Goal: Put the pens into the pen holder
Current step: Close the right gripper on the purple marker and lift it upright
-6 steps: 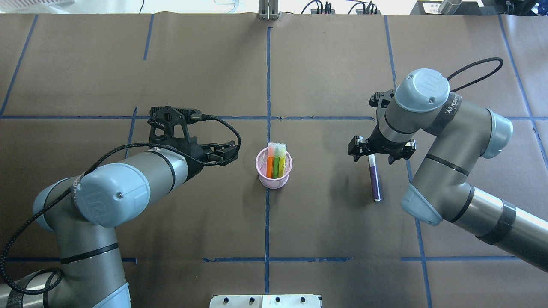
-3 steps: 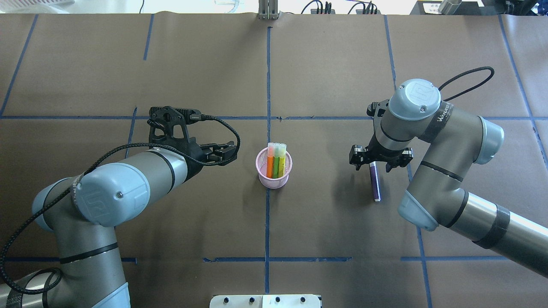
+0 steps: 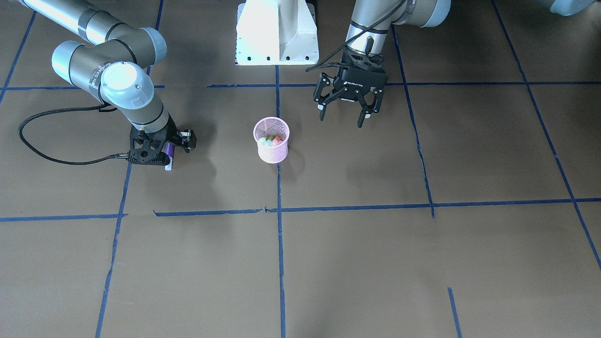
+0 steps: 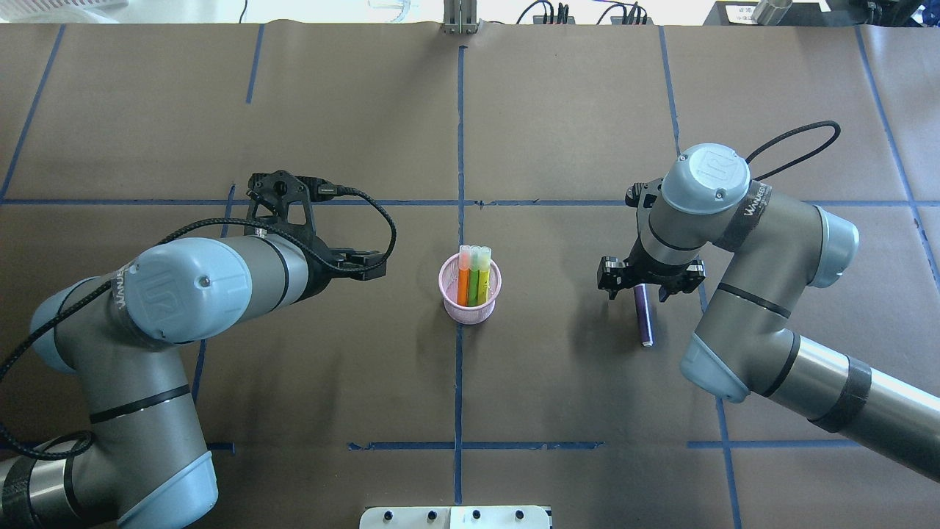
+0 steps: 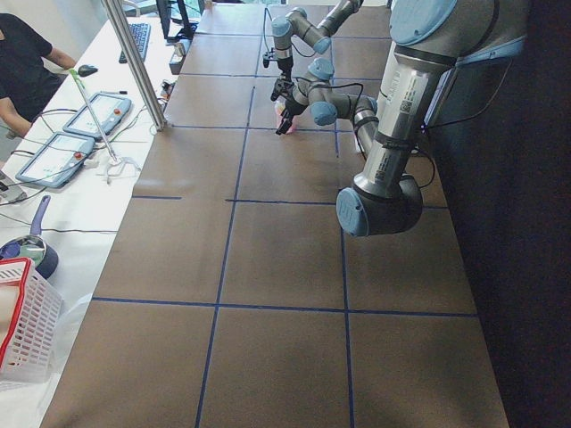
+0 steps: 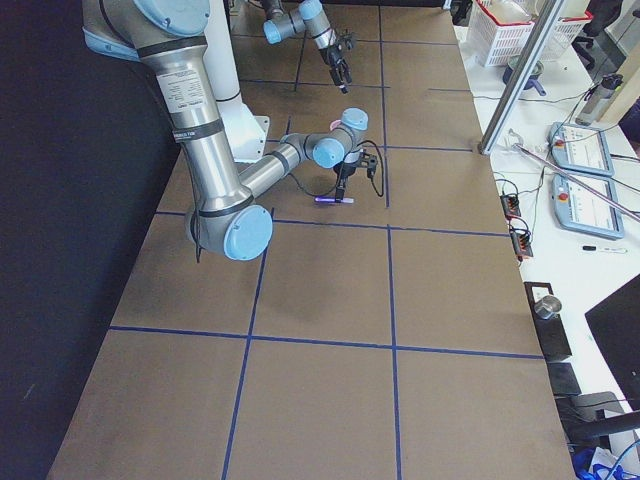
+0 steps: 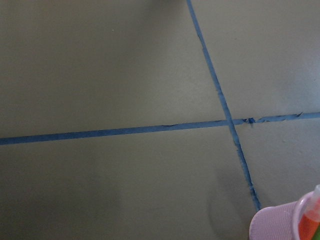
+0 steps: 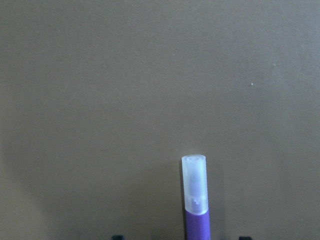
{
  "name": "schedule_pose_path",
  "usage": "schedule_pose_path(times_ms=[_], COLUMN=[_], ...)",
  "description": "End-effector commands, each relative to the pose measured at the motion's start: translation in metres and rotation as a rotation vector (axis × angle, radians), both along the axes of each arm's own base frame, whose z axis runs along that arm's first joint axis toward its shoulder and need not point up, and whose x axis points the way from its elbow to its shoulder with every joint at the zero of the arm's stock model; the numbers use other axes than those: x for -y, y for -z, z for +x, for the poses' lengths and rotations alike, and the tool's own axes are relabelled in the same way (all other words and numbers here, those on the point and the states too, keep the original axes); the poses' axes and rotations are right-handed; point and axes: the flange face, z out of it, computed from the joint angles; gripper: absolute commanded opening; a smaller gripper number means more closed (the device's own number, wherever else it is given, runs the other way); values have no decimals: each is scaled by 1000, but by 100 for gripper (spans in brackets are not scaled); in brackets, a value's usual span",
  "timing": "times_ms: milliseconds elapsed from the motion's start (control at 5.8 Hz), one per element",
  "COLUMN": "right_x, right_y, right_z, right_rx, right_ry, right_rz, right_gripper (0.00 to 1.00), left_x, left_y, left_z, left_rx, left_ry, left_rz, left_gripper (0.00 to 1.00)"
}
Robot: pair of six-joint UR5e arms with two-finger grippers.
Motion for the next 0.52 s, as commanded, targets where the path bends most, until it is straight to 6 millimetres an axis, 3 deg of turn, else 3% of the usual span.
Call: schedule_pose_path(times_ms=[0, 172, 345], right_x=[-1, -1, -1], right_y=[-7, -8, -8], right_z=[-3, -4, -5], right_rx=[-12, -15, -15], right_ry=[3, 5, 5], right_rz=[-8, -10, -10], right_gripper=[70, 66, 53], left_x=[2, 3, 1], left_y=[-5, -6, -15], left_z=[0, 1, 0], left_rx=[21, 33, 45], left_ry=[-9, -18, -19], left_rz=[-19, -13, -19], left_gripper=[100, 99, 99])
